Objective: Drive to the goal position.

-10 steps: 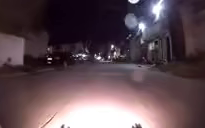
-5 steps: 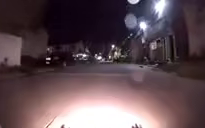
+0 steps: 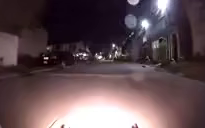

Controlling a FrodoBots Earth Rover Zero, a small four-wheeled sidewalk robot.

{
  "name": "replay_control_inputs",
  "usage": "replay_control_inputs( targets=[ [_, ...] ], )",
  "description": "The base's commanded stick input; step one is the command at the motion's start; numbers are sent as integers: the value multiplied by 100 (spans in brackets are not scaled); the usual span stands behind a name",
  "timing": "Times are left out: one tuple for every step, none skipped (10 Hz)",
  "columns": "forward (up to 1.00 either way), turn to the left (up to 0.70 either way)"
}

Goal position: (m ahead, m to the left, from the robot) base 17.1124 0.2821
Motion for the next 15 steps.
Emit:
replay_control_inputs(
  targets=[
    [70,-35],
    [70,-35],
    [70,-35],
    [70,-35],
    [70,-35],
    [70,-35],
    [70,-18],
    [70,0],
    [70,0],
    [70,0],
    [70,0],
    [70,0],
    [70,0],
    [70,0],
    [70,0]
  ],
)
